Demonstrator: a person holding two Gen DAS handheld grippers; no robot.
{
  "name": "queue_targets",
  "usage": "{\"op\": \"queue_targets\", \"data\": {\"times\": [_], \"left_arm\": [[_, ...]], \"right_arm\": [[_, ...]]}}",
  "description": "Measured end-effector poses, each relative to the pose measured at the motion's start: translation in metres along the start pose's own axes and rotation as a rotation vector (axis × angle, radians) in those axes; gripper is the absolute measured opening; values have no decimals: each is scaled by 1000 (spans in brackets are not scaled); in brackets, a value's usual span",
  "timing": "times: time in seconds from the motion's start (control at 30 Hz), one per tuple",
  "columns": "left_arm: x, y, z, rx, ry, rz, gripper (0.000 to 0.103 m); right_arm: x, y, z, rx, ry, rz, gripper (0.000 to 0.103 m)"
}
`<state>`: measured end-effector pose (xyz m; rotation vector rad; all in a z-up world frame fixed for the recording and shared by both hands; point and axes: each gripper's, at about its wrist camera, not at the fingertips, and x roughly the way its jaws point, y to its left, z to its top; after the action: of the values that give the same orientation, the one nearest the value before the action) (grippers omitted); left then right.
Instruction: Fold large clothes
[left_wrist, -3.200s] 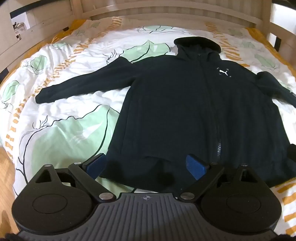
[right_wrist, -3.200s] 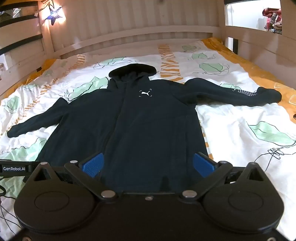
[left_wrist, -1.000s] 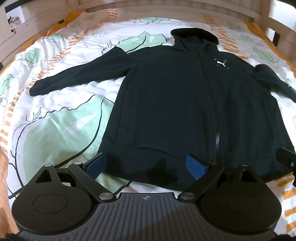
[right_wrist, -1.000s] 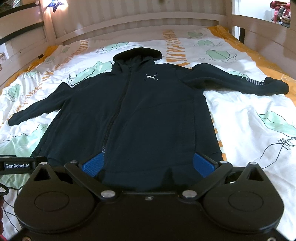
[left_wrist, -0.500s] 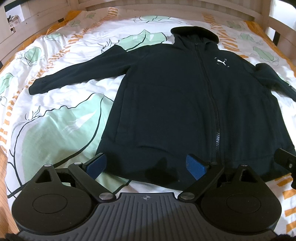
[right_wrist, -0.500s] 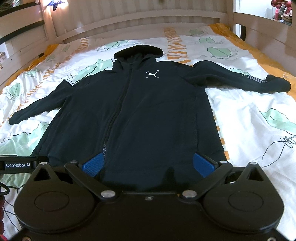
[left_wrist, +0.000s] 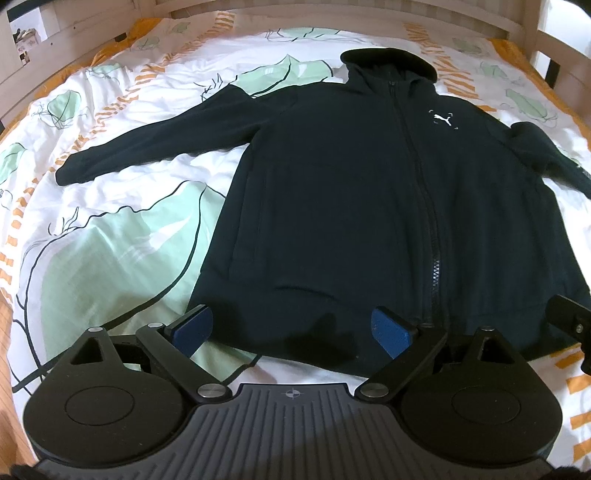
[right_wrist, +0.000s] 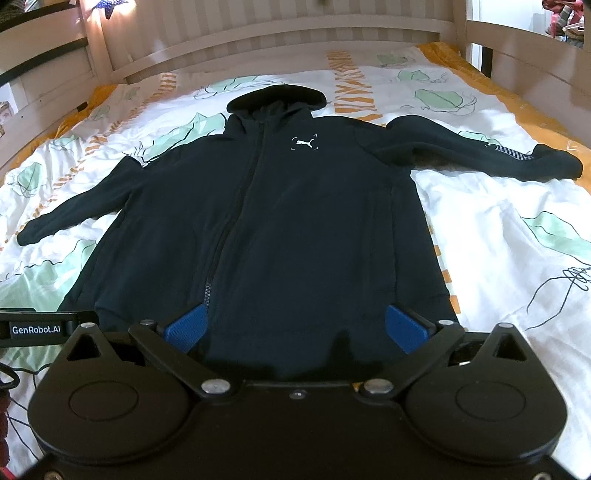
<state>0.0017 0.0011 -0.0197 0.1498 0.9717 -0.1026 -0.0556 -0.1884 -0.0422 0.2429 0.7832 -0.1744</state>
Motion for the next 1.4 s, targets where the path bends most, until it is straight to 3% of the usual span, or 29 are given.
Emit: {"op": "queue_targets", "data": {"times": [0.7, 1.1, 1.4], "left_arm": [[10, 15, 13, -55, -13, -47, 93], [35, 69, 55, -221, -105, -251, 94], [76, 120, 101, -256, -158, -156, 94]], "right_arm": [[12, 0, 9, -15, -2, 30, 102], [42, 11, 51, -60, -46, 144, 102], [83, 28, 80, -42, -30, 159, 102]]}}
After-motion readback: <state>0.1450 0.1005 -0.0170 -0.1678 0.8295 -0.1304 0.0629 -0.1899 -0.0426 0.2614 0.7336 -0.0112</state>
